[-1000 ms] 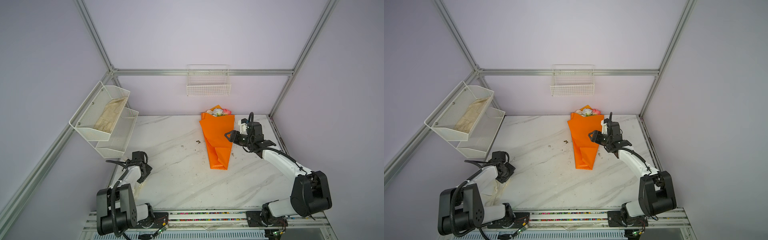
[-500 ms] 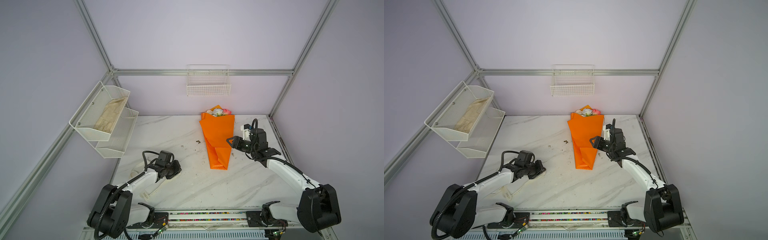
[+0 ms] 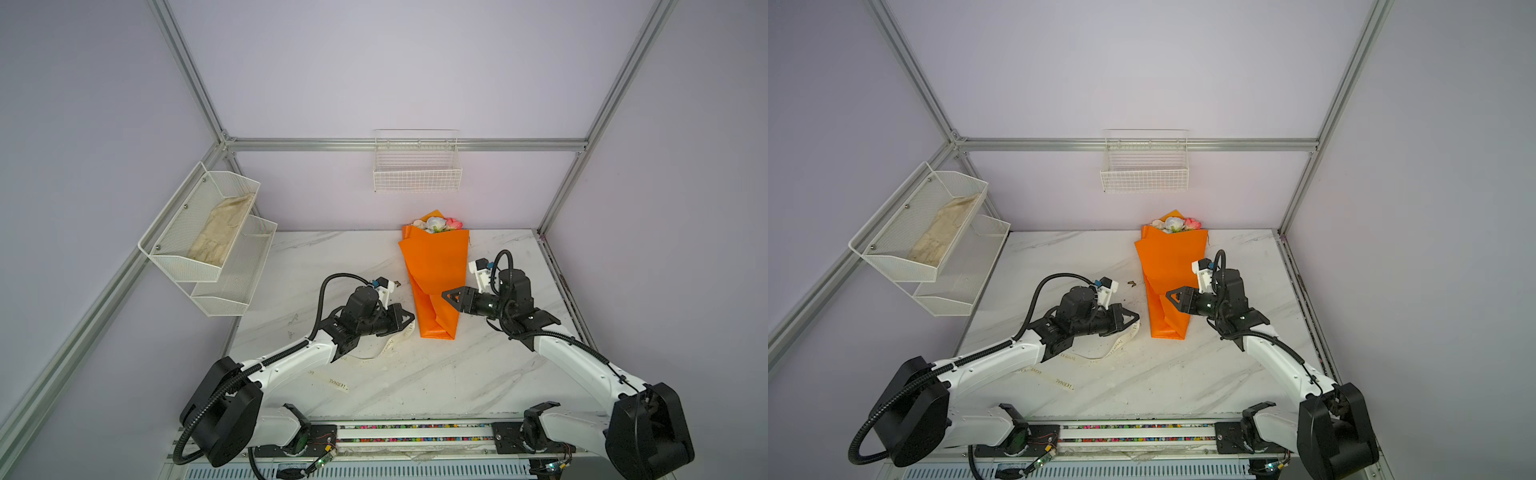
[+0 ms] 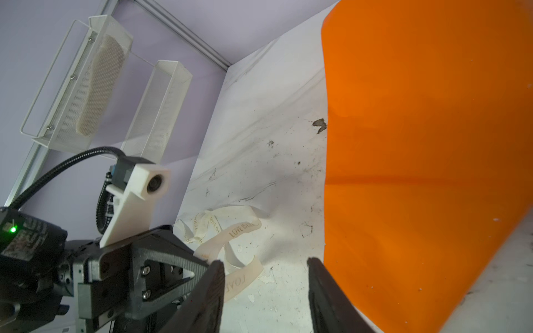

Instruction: Tie the bouquet of fake flowers

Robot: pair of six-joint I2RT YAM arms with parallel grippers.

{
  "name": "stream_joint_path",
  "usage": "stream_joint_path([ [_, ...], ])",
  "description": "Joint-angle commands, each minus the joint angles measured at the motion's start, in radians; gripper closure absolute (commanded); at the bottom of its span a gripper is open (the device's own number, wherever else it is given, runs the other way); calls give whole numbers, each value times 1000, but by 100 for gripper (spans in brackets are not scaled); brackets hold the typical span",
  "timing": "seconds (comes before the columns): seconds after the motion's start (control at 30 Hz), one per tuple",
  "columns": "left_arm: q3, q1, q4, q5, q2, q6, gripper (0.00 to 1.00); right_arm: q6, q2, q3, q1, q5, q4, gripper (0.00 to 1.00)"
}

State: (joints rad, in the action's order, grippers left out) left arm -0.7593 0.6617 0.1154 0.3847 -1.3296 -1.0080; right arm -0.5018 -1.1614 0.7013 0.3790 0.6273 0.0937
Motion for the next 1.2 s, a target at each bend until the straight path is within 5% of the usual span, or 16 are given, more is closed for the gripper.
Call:
stream_joint_path([
  [0.0,21,-4,210,-16,6,-105,100,38,84,-89,113,-15,185,50],
  [0.33,-69,-4,133,24,63,-47,100,207,9,-256,479,-314,630,41],
  [0.53,-133,-5,-45,27,89,78,100,234,-27,-234,488,-335,665,41],
  [0.7,-150,-5,-222,-92,205,204,100,336,80,-265,488,-498,585,41],
  [0.8,-168,-5,-266,-138,252,228,100,388,99,-290,488,-407,653,40],
  [0.97,-226,-5,-257,-98,226,229,100,348,-73,-245,507,-315,753,40],
  [1.17,-269,-5,-235,-93,190,217,100,326,-281,-217,570,-401,954,39],
])
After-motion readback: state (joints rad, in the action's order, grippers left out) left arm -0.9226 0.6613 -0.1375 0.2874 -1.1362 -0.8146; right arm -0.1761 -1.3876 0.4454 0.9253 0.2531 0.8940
